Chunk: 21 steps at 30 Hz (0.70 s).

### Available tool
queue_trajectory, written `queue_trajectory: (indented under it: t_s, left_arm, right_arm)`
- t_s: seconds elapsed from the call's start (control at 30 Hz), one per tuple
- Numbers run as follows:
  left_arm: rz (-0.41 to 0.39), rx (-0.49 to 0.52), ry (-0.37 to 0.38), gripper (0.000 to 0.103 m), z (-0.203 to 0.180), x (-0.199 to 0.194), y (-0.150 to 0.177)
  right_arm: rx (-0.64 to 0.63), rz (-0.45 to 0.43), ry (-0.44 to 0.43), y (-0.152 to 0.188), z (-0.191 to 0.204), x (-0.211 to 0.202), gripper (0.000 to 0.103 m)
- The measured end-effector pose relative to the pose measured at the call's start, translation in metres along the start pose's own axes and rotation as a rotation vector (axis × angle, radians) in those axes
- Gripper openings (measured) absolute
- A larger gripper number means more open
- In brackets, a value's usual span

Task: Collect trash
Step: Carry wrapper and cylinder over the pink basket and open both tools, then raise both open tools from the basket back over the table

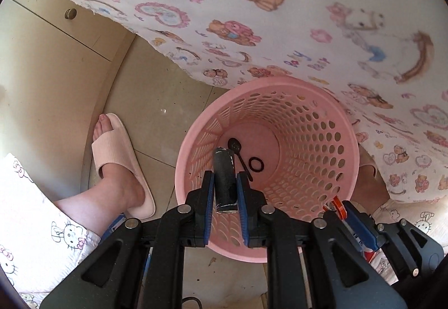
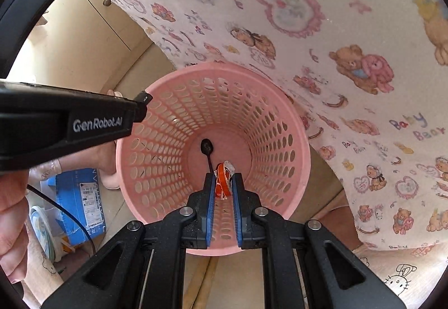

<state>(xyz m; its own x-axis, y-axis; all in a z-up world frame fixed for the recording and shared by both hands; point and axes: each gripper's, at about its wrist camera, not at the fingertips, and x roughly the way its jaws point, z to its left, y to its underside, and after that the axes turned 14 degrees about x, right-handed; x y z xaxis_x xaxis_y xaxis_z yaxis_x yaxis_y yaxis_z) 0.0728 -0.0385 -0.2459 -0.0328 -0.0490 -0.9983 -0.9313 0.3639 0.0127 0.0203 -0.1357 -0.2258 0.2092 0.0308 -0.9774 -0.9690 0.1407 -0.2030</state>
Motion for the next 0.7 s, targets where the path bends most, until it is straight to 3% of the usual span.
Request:
queue_trajectory:
  t_s: [0.07,0.13,0.2,0.27,0.33,0.4,0.7]
  left_arm:
    - [-0.003,0.006,-0.008,0.017,-0.002,-0.001,0.000]
    - [-0.004,0.007,-0.009,0.023,-0.003,-0.002,0.000]
    - [-0.003,0.004,-0.005,0.041,-0.003,-0.004,-0.001]
    - [-0.004,0.006,-0.005,0.046,-0.003,-0.006,-0.001]
    - [-0.010,0.011,-0.003,0.048,-0.004,-0.010,-0.001]
    - [-0.021,0.012,-0.008,0.050,-0.004,-0.014,0.000]
    - [-0.089,-0.023,0.046,0.052,0.005,-0.049,0.004]
  right_arm:
    - [0.011,0.011,-0.001,-0.001,-0.002,0.001,0.014]
    - [0.027,0.020,-0.001,-0.002,-0.005,0.002,0.022]
    - [0.035,0.018,0.002,-0.003,-0.007,0.002,0.028]
    - [0.035,0.014,0.004,-0.003,-0.007,0.001,0.033]
    - [0.030,0.003,0.002,-0.003,-0.006,-0.001,0.044]
    - [0.018,-0.013,0.010,-0.002,-0.004,-0.003,0.049]
    - [0.012,-0.073,0.009,-0.007,0.000,-0.025,0.049]
